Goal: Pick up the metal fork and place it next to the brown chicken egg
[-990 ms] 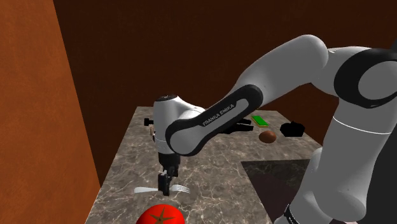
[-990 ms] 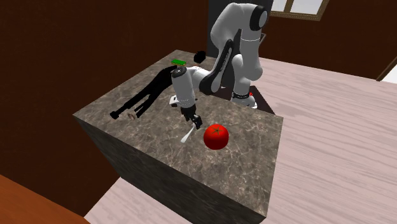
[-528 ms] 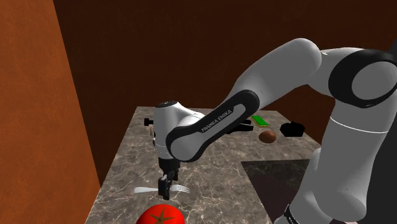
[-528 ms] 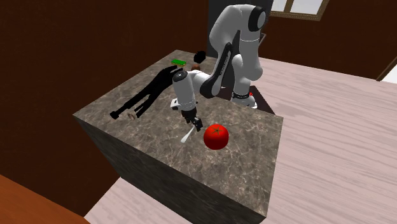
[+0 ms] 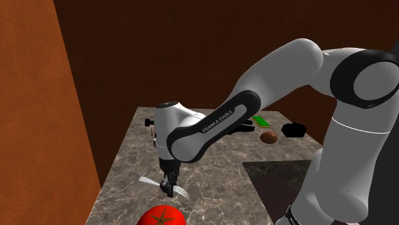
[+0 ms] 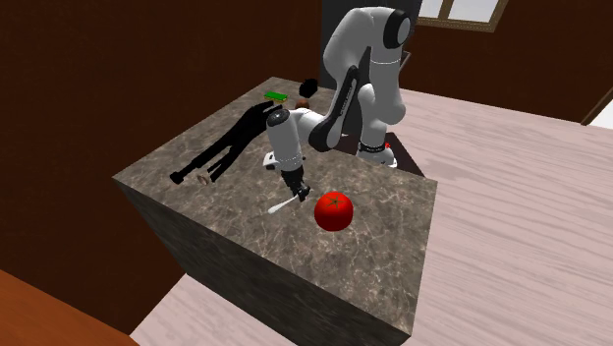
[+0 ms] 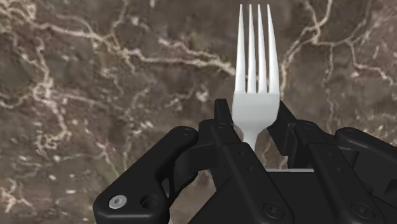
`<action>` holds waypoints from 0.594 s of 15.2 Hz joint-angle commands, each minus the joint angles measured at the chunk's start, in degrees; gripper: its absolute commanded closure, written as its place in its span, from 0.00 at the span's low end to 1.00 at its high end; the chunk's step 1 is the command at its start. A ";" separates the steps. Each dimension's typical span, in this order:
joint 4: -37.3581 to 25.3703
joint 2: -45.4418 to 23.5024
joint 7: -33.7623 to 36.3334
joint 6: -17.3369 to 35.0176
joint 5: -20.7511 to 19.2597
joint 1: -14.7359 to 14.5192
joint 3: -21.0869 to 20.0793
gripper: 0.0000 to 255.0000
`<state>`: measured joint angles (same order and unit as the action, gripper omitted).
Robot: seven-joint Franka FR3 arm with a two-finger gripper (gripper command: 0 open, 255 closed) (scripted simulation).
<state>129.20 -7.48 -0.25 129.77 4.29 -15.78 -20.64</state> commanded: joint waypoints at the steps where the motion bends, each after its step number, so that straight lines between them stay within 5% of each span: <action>1: 0.03 -0.02 0.00 0.00 -0.02 0.01 0.02 1.00; 9: -0.88 2.16 -0.35 -2.99 0.75 0.19 -0.10 1.00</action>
<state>128.55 -5.80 -0.57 127.46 4.86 -15.60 -20.70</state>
